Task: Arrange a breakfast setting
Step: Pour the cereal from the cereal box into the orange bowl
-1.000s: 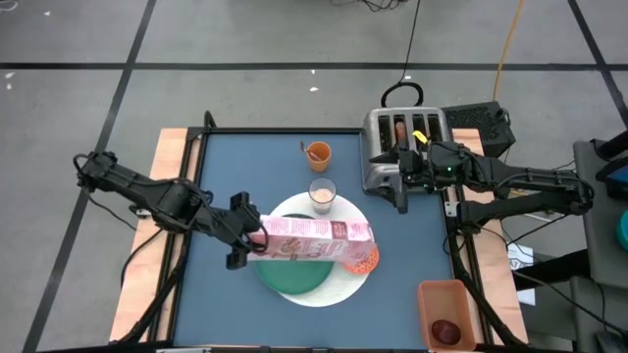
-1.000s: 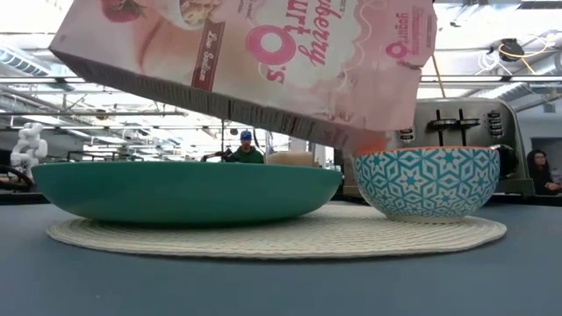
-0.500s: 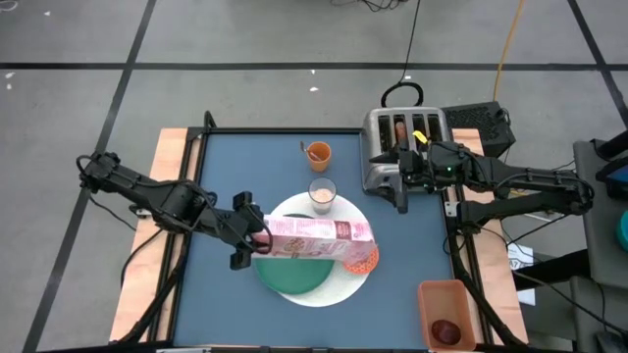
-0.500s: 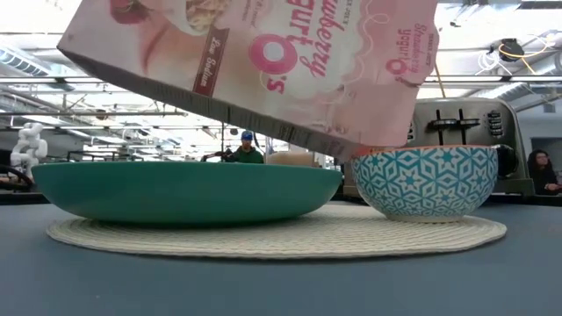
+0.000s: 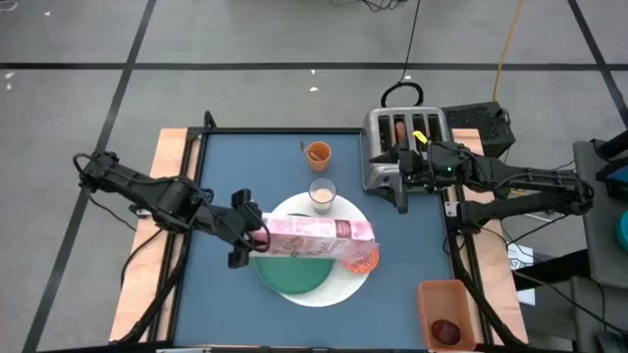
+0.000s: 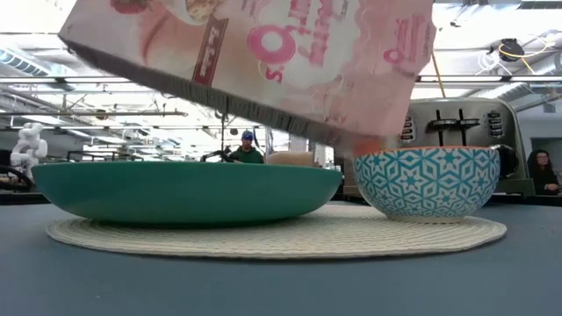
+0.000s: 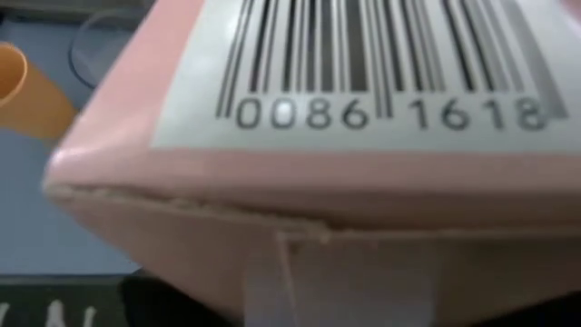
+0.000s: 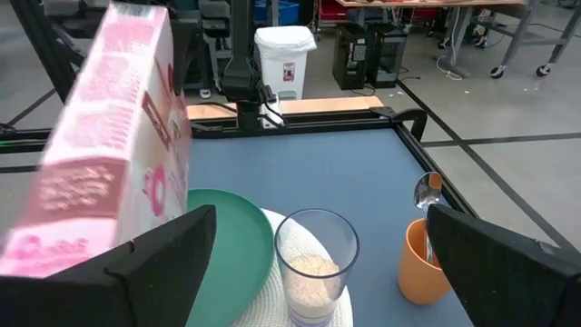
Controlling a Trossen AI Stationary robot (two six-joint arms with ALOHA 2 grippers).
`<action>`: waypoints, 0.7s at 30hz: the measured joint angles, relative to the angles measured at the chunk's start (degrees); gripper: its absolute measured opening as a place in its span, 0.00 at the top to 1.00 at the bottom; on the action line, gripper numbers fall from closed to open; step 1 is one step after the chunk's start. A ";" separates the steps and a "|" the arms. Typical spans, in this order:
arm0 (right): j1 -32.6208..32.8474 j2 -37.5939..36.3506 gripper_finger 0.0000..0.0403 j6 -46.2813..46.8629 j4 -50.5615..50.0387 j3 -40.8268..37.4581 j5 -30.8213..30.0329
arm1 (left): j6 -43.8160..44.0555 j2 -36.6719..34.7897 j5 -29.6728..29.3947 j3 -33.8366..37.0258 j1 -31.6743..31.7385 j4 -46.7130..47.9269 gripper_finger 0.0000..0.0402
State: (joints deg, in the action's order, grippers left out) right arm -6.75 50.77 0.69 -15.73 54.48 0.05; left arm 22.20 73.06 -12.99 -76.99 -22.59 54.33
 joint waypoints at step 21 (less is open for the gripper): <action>0.01 0.00 0.03 -0.06 -0.04 0.00 0.00 | 0.46 1.86 -0.47 -1.23 -0.26 2.58 0.43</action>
State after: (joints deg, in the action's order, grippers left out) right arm -6.74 50.76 0.62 -15.77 54.48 0.05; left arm 22.65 74.92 -13.46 -78.22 -22.85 56.91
